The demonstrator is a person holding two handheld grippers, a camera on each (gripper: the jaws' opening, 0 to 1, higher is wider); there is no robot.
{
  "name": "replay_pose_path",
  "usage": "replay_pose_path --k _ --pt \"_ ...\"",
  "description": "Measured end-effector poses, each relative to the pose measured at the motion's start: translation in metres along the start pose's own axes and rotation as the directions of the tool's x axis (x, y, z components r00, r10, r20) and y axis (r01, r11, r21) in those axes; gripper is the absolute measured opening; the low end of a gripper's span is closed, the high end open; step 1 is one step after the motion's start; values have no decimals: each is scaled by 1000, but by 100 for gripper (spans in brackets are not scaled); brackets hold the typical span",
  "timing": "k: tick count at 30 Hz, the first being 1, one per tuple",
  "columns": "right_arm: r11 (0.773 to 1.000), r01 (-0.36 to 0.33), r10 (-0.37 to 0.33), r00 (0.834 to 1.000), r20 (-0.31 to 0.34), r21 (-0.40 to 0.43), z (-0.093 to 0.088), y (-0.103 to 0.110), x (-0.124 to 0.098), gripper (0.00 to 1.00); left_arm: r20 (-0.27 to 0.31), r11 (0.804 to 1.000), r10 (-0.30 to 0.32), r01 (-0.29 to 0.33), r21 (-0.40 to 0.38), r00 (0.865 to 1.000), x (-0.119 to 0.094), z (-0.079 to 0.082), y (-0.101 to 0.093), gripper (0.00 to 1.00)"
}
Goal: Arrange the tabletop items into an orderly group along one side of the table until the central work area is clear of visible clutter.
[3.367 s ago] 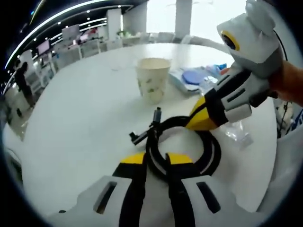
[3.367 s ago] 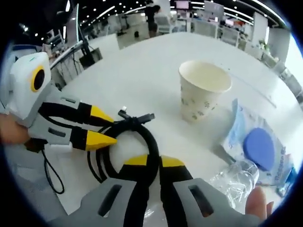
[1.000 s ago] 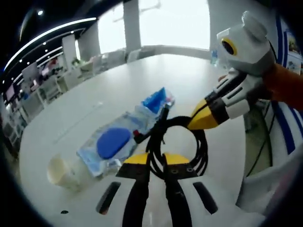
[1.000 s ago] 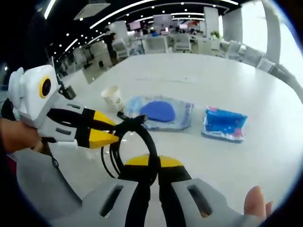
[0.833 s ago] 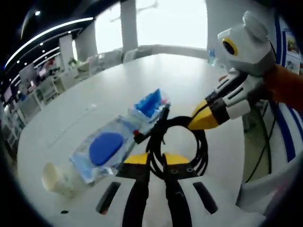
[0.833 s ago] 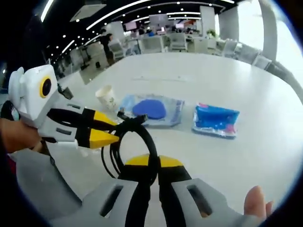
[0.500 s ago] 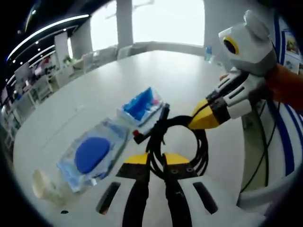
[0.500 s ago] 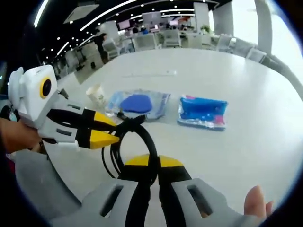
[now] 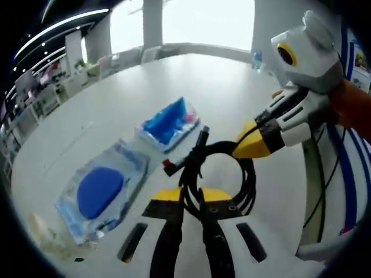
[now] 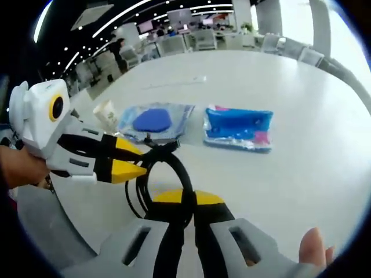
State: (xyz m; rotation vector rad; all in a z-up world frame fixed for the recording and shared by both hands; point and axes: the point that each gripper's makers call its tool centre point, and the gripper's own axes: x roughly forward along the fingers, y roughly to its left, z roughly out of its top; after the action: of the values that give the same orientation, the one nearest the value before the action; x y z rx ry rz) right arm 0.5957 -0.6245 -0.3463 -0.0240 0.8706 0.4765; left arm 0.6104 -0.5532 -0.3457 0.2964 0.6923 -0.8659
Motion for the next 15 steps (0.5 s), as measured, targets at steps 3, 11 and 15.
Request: replay_pose_path --k 3,11,15 --pt "1000 -2 2 1000 -8 3 -1 -2 5 4 -7 1000 0 0 -9 1000 3 -2 2 8" --pt "1000 -8 8 1000 -26 13 0 -6 17 4 -26 999 2 -3 -42 1000 15 -10 10 8" --pt "1000 -5 6 999 -33 15 -1 -8 24 4 -36 998 0 -2 -65 999 22 -14 14 8"
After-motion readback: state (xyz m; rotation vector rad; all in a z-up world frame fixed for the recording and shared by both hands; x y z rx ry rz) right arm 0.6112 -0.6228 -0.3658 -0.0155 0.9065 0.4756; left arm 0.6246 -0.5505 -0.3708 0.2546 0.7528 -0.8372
